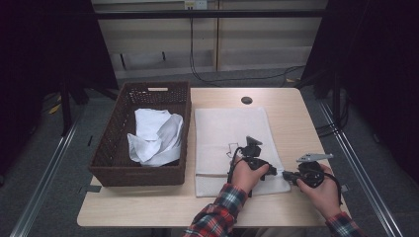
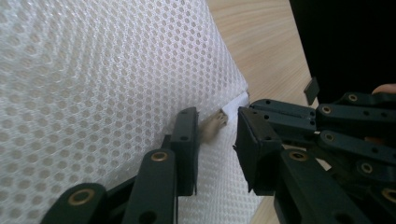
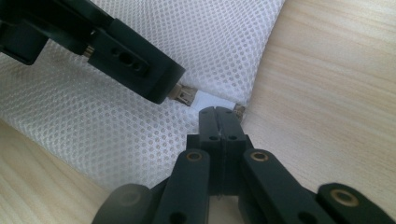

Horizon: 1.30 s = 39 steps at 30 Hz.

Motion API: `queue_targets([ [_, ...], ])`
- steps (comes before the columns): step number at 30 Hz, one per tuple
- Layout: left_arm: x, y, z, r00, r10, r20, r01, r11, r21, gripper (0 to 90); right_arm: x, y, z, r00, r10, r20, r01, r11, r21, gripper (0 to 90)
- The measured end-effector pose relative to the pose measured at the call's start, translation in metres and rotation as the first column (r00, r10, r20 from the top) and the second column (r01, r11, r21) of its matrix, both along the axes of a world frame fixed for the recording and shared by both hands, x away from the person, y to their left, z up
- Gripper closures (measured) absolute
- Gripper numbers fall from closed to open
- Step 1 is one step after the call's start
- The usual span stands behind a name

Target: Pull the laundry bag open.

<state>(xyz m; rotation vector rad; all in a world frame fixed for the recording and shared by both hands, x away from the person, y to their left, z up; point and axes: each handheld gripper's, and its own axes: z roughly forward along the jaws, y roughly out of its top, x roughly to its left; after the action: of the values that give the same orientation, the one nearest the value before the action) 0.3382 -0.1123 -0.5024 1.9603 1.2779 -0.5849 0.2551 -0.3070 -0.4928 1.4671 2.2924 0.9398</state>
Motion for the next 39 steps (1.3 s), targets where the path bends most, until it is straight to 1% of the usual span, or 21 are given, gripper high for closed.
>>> queue_targets([
  [2, 0.0, -0.002, 0.0, 1.0, 0.006, -0.002, -0.006, 1.0, -0.003, 70.1, 0.0, 0.0, 0.0, 1.0, 0.001, -0.001, -0.001, 1.0, 0.006, 90.0],
  [3, 0.0, -0.001, 0.0, 0.9999, -0.003, -0.011, 0.003, 1.0, -0.004, 70.1, 0.0, -0.001, 0.0, 1.0, -0.001, -0.003, 0.001, 0.9999, 0.013, 90.0],
  [4, 0.0, -0.003, -0.001, 0.9998, 0.015, -0.014, -0.016, 0.9997, -0.02, 69.9, 0.0, -0.001, -0.001, 1.0, -0.003, -0.004, 0.004, 0.9998, 0.019, 90.0],
  [5, 0.0, -0.004, -0.001, 0.9997, 0.018, -0.018, -0.018, 0.9996, -0.023, 70.0, 0.0, -0.001, -0.001, 1.0, -0.005, -0.003, 0.005, 0.9998, 0.02, 90.0],
  [7, 0.0, -0.004, -0.002, 0.9999, 0.009, -0.014, -0.009, 0.9998, -0.02, 70.6, 0.0, -0.003, -0.002, 1.0, -0.003, -0.004, 0.003, 0.9995, 0.033, 90.0],
  [8, 0.0, -0.005, -0.002, 0.9997, 0.009, -0.022, -0.01, 0.9999, -0.013, 71.9, 0.0, -0.003, -0.002, 0.9999, -0.008, -0.008, 0.008, 0.9992, 0.038, 90.0],
  [9, 0.0, -0.006, -0.002, 0.9998, 0.012, -0.014, -0.012, 0.9999, -0.011, 72.8, 0.0, -0.003, -0.002, 1.0, -0.007, -0.004, 0.007, 0.9992, 0.04, 90.0],
  [10, 0.0, -0.006, -0.003, 0.9996, 0.018, -0.021, -0.018, 0.9997, -0.019, 73.7, 0.0, -0.004, -0.002, 1.0, -0.006, -0.005, 0.006, 0.999, 0.044, 90.0],
  [16, 0.001, -0.006, -0.006, 0.9989, 0.035, -0.032, -0.036, 0.9991, -0.021, 82.0, 0.0, -0.004, -0.002, 0.9999, -0.009, -0.009, 0.01, 0.9988, 0.048, 90.0],
  [17, 0.002, -0.005, -0.007, 0.9991, 0.029, -0.031, -0.03, 0.9993, -0.023, 83.1, 0.0, -0.004, -0.002, 0.9999, -0.011, -0.011, 0.011, 0.9987, 0.05, 90.0],
  [18, 0.001, -0.006, -0.007, 0.9985, 0.042, -0.036, -0.043, 0.9989, -0.021, 84.8, 0.0, -0.004, -0.002, 0.9999, -0.013, -0.01, 0.013, 0.9984, 0.056, 90.0],
  [21, 0.001, -0.005, -0.006, 0.9982, 0.041, -0.045, -0.042, 0.9988, -0.026, 86.3, 0.0, -0.005, -0.002, 0.9998, -0.017, -0.013, 0.018, 0.998, 0.06, 90.0],
  [23, 0.002, -0.004, -0.005, 0.999, 0.03, -0.034, -0.03, 0.9994, -0.019, 86.6, 0.0, -0.004, -0.001, 0.9997, -0.023, -0.012, 0.024, 0.9975, 0.067, 90.0],
  [25, 0.002, -0.003, -0.003, 0.9991, 0.025, -0.033, -0.026, 0.9993, -0.026, 86.7, -0.001, -0.004, 0.002, 0.9992, -0.035, -0.021, 0.036, 0.9965, 0.075, 90.0],
  [27, 0.002, 0.0, 0.0, 0.9994, 0.011, -0.033, -0.011, 0.9997, -0.02, 86.8, -0.002, -0.005, 0.005, 0.9991, -0.04, -0.017, 0.041, 0.9955, 0.085, 85.4],
  [28, 0.002, 0.001, 0.002, 0.9995, 0.004, -0.032, -0.005, 0.9997, -0.025, 86.8, -0.002, -0.005, 0.008, 0.9986, -0.05, -0.017, 0.051, 0.9932, 0.104, 81.6],
  [30, 0.001, 0.004, 0.007, 0.9995, -0.002, -0.031, 0.001, 0.9995, -0.033, 86.9, -0.002, -0.006, 0.012, 0.998, -0.061, -0.018, 0.063, 0.9896, 0.129, 81.2],
  [31, 0.002, 0.006, 0.011, 0.9995, -0.017, -0.028, 0.016, 0.9994, -0.03, 86.9, -0.002, -0.007, 0.015, 0.9981, -0.061, -0.01, 0.062, 0.9888, 0.136, 79.7],
  [35, 0.001, 0.009, 0.022, 0.9997, -0.023, -0.007, 0.023, 0.999, -0.038, 86.9, -0.001, -0.006, 0.023, 0.9961, -0.086, -0.016, 0.088, 0.9767, 0.196, 68.7],
  [37, 0.002, 0.011, 0.027, 0.9997, -0.026, 0.003, 0.026, 0.999, -0.037, 86.9, -0.002, -0.004, 0.027, 0.9958, -0.085, -0.033, 0.09, 0.97, 0.226, 65.7],
  [39, 0.003, 0.013, 0.031, 0.9998, -0.017, 0.002, 0.017, 0.999, -0.041, 86.9, -0.002, -0.001, 0.029, 0.996, -0.08, -0.038, 0.087, 0.9689, 0.232, 60.9],
])
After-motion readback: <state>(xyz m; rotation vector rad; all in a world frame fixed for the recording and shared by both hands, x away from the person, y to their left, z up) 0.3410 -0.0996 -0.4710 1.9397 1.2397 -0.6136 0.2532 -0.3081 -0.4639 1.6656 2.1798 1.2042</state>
